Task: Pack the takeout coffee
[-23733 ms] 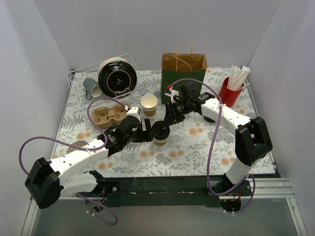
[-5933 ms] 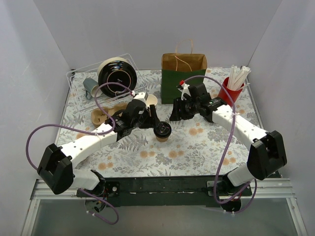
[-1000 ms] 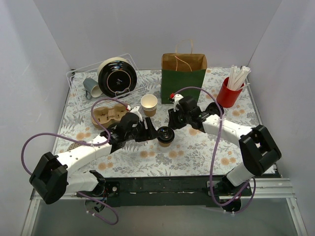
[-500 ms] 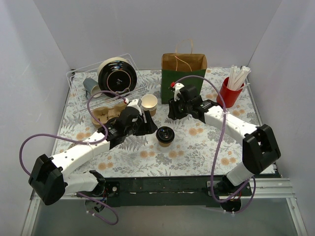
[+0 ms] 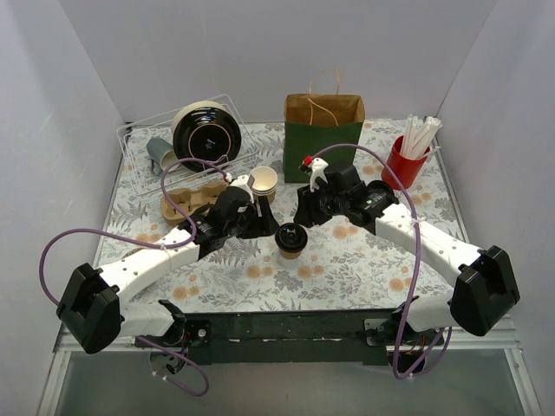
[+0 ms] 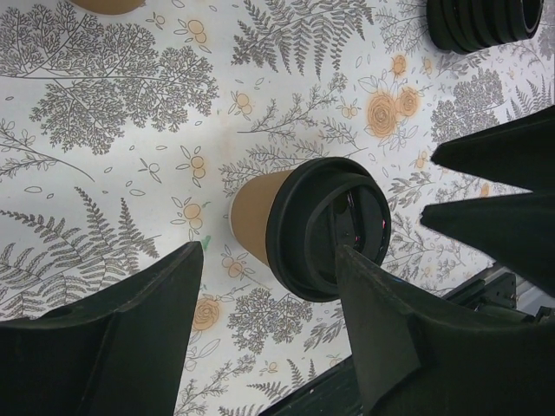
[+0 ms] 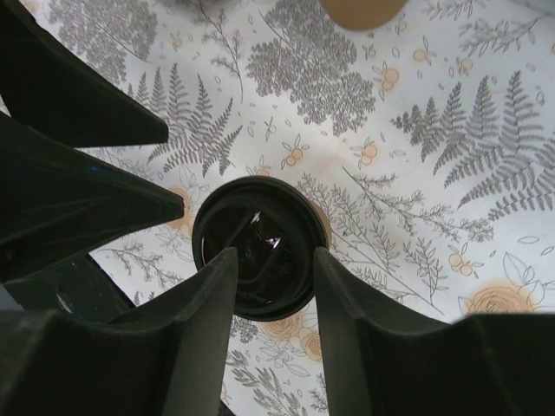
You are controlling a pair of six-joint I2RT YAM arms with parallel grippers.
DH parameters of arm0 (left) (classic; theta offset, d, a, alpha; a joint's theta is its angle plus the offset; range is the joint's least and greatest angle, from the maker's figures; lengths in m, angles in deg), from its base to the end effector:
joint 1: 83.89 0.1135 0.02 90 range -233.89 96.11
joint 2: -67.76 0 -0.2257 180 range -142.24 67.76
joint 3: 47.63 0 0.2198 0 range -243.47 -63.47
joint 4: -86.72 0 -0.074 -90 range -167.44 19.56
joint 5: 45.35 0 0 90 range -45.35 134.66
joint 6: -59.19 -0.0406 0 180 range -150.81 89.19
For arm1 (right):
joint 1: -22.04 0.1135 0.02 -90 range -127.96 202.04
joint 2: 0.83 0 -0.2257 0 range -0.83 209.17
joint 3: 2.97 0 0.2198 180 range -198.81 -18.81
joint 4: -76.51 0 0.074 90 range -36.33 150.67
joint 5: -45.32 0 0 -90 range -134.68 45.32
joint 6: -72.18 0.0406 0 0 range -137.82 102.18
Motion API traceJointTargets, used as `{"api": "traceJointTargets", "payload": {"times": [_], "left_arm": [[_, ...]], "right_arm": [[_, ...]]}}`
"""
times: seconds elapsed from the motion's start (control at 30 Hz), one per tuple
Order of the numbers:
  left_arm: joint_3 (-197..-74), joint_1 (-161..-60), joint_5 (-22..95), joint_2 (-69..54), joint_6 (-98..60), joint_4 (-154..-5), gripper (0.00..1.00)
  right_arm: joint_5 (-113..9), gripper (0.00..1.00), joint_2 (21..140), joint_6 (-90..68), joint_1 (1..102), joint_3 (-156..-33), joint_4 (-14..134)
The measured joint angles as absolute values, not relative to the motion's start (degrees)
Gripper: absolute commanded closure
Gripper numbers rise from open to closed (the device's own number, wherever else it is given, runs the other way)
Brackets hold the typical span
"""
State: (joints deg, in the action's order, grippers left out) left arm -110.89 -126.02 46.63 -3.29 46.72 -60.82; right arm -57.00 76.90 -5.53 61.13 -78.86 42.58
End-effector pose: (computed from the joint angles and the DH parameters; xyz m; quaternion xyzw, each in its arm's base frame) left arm 0.1878 -0.1680 0.2231 -0.2827 0.8619 -0.3557 0.2249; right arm 0.2149 0.1858 0.2605 -0.2527 0.8495 0.2825 0.3669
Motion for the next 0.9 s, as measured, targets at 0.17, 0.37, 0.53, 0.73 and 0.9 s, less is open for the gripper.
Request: {"api": "traceJointTargets", "payload": {"times": [0.17,0.37,0.53,0.73,0.9], "left_arm": [[-110.80,-126.00,45.98,-4.01,46.72,-61.82,0.38],[-109.21,-126.00,45.50,-4.91,46.77,-62.83,0.39],[-107.74,-126.00,45.28,-5.15,46.99,-63.11,0.39],[-107.31,-126.00,45.17,-5.45,47.05,-64.40,0.39],[-106.98,-126.00,45.08,-5.98,47.16,-65.56,0.40]], "right_arm": [[-56.80,0.51,77.69,-4.24,61.87,-76.61,42.45],[-55.95,0.53,79.74,-3.84,63.99,-76.04,42.63],[-53.15,0.55,80.62,-3.87,65.67,-76.06,42.15],[-49.59,0.58,81.21,-4.28,67.34,-76.52,41.12],[-48.48,0.62,82.17,-4.50,67.93,-77.27,41.40]]}}
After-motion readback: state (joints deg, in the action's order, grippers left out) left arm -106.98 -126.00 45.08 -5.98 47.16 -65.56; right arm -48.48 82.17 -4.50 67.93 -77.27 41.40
